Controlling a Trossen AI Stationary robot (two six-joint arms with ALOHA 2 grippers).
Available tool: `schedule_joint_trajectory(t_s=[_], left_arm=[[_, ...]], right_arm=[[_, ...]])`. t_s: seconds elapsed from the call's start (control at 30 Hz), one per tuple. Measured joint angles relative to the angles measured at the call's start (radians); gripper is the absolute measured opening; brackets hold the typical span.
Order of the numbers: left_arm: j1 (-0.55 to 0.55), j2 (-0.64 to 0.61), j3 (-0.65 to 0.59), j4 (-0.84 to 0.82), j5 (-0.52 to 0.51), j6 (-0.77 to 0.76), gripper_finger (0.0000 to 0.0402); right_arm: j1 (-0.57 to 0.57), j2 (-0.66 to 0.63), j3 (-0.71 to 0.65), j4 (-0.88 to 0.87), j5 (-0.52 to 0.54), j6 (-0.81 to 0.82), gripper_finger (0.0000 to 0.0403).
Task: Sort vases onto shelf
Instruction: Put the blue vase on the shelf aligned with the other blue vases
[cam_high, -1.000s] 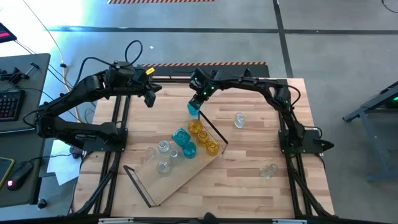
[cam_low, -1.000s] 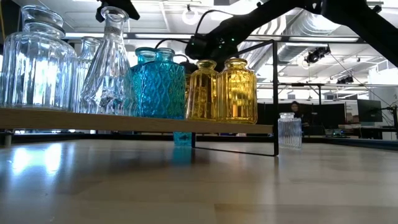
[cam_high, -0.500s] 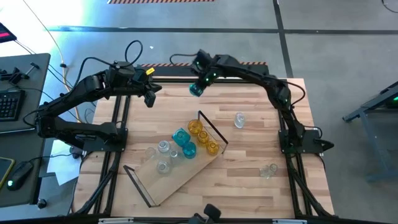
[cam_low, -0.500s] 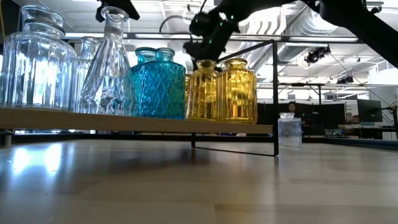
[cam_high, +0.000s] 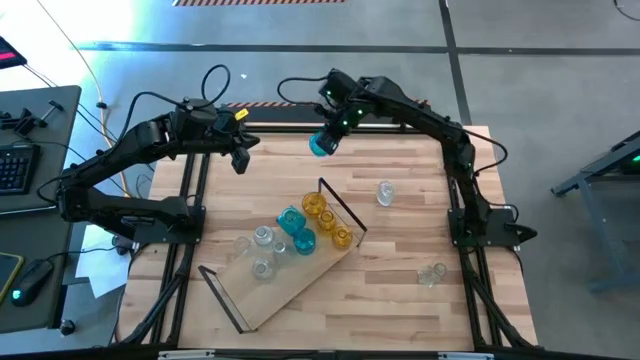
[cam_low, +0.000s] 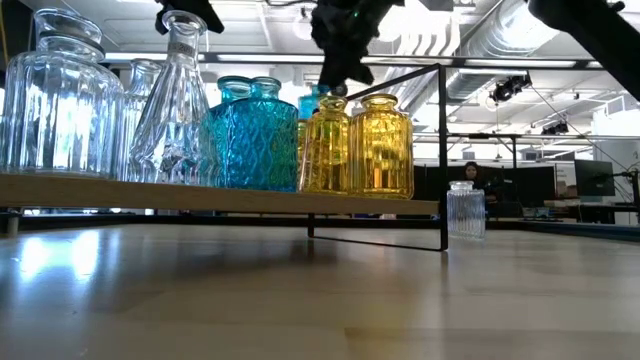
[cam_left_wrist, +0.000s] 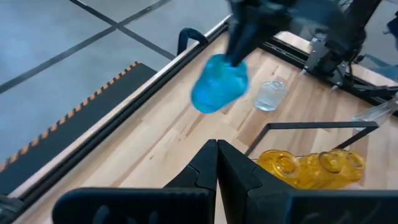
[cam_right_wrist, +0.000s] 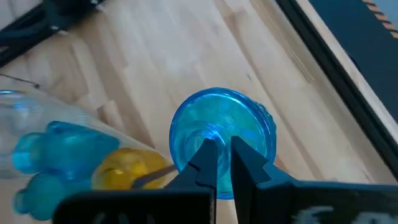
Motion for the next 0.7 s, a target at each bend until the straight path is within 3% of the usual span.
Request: schedule_joint_trajectory(t_s=[0.7], left_arm=[[0.000,0.000,0.000,0.001,-0.011,-0.002,0.0000]], right_arm=[[0.187,-0.167,0.007,0.027,-0.029,0.124,0.0000]])
